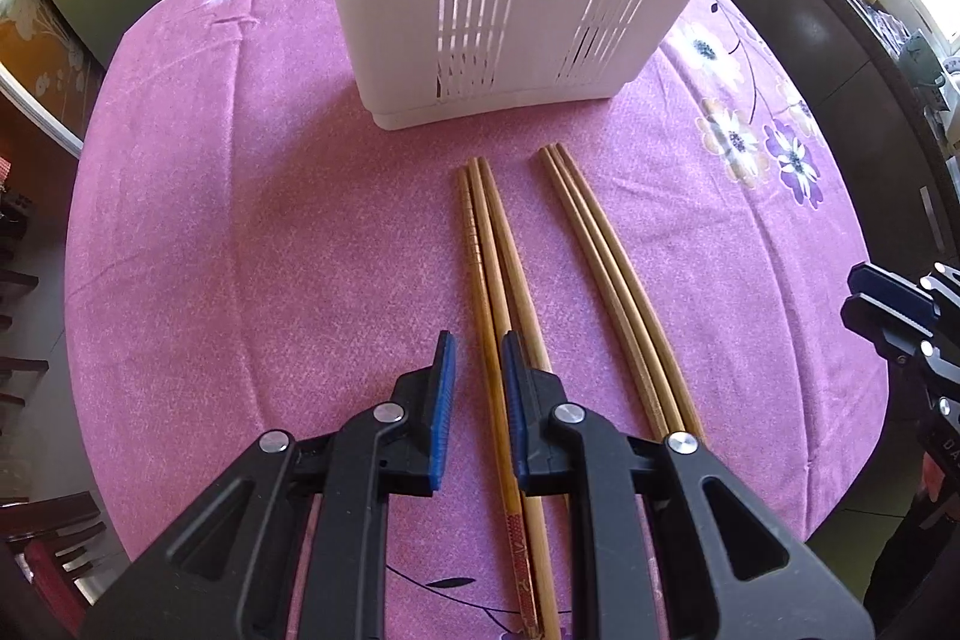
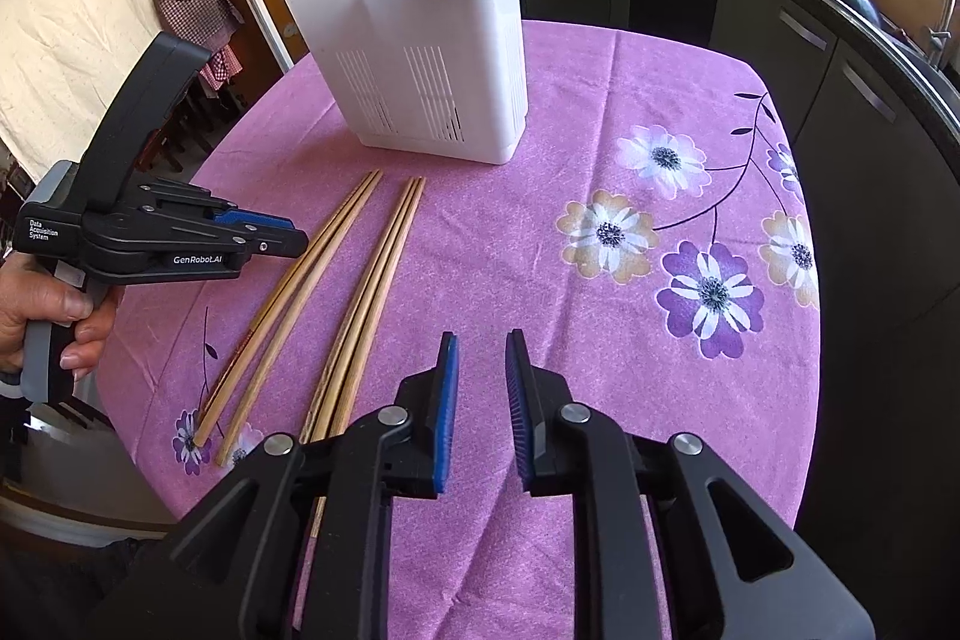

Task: Organize utensils
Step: 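Grasp another wooden chopstick with the left tool and lift it upright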

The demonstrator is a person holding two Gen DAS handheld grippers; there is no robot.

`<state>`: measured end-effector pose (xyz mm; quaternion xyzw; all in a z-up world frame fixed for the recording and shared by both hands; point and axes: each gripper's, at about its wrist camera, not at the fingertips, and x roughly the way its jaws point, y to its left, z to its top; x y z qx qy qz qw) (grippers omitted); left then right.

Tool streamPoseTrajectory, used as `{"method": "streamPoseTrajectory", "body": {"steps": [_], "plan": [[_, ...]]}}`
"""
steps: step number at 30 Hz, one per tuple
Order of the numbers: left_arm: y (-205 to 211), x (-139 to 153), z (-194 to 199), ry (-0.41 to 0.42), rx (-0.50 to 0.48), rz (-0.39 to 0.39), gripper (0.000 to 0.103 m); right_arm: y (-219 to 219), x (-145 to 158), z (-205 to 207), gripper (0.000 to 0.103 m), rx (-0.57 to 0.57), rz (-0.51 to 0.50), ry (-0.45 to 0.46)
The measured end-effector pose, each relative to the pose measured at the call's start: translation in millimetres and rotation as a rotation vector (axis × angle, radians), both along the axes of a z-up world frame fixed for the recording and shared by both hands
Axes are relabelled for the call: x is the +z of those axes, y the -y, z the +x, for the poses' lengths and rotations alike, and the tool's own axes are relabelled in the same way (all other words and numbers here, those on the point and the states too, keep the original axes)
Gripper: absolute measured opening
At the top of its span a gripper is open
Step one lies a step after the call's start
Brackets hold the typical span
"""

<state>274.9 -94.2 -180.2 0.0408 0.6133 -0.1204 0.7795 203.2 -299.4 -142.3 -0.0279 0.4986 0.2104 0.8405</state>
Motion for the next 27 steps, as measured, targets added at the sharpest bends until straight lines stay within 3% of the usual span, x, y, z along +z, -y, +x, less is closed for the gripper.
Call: {"method": "streamPoseTrajectory", "body": {"steps": [12, 22, 27], "plan": [[16.2, -8.8, 10.9, -0.011, -0.006, 0.082, 0.015, -2.2, -5.4, -0.5, 0.017, 0.012, 0.002, -0.009], [5.9, -5.0, 17.1, -0.007, 0.007, 0.029, 0.006, -3.1, -4.2, -0.1, 0.017, 0.011, -0.008, -0.008], [-11.8, 26.1, 7.9, 0.057, 0.006, 0.004, 0.006, -5.7, -0.1, -2.1, 0.017, 0.014, -0.015, 0.0]]}}
